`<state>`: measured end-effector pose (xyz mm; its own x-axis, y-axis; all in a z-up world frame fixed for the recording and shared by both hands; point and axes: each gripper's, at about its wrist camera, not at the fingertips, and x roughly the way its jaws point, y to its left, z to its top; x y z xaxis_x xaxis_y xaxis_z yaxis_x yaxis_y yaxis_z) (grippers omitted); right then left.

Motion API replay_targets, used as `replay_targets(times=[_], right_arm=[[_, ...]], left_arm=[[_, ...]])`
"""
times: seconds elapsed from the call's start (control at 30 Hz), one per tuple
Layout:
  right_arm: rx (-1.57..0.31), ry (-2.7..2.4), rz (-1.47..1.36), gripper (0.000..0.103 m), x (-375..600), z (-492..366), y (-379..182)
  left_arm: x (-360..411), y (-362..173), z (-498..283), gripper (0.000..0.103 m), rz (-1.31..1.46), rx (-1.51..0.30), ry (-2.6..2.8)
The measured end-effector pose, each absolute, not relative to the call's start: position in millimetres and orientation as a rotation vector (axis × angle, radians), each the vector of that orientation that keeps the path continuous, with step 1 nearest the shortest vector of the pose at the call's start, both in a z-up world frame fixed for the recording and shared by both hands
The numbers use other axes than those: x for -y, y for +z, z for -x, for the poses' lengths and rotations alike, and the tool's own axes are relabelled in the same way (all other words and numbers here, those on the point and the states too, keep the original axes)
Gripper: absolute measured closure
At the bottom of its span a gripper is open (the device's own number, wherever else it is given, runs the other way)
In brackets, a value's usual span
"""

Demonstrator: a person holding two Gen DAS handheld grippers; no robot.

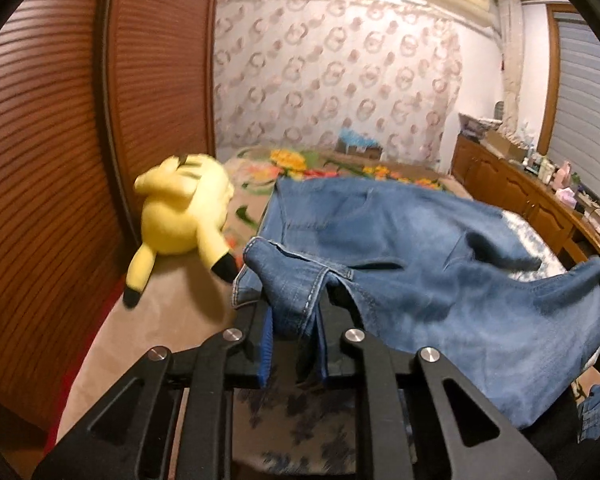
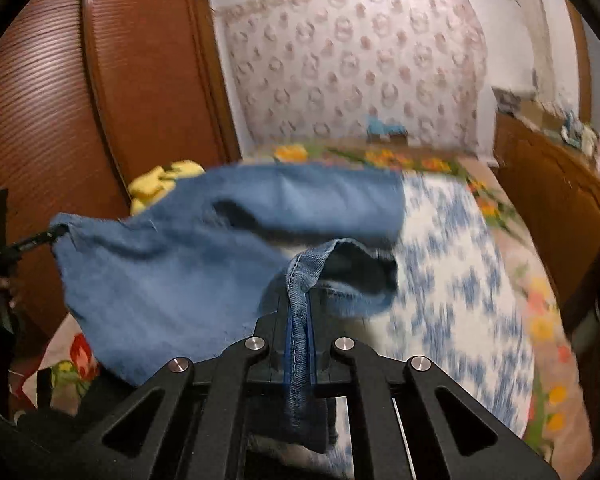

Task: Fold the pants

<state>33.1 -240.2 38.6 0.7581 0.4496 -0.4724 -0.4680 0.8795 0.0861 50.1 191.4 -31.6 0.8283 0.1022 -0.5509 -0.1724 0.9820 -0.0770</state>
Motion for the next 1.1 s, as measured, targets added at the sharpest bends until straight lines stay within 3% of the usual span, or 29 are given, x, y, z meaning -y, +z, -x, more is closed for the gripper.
replay_targets(times=[0.17,0.5,0.6,0.73,1.1], right_arm=[[-0.488,0.564,0.068,0.098,205,-59,51],[-0.684,0.703,0.075,0.098,147,-116,-18],[-0.674,0.684,0.078,0.087,153,-116,-15],[-0.62,0.607,0.091,0.059,180,-97,-1],[-0.712,0.5,0.01,0.057,238,-51,-34]], left_arm=[[-185,-25,-58,0.085,0.12,-0.563,0.128],[-172,-38,-59,0.085,0.107,-0.595,0.113],[-170,-40,-59,0.085,0.107,-0.599,0.11],[-169,-42,-59,0.085,0.108,-0.6,0.11],[-169,-43,-59,0.085,0.111,-0.601,0.114]])
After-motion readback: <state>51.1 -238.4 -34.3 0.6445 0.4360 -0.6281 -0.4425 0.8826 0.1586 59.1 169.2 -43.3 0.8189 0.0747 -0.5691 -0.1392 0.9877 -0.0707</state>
